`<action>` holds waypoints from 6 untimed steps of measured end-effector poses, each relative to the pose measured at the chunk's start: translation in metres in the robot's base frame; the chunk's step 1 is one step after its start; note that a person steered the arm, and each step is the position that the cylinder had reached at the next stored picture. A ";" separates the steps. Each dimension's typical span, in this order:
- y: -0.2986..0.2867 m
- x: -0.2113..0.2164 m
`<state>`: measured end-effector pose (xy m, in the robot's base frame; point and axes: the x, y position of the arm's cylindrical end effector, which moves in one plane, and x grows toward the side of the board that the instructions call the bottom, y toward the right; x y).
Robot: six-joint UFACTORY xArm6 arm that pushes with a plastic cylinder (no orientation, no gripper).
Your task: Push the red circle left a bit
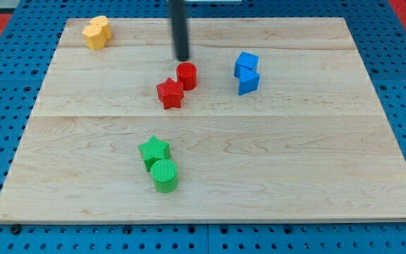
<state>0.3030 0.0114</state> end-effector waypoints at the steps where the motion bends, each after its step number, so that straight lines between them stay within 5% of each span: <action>1: 0.050 0.042; 2: 0.010 0.073; 4: -0.064 0.025; 6: -0.071 0.074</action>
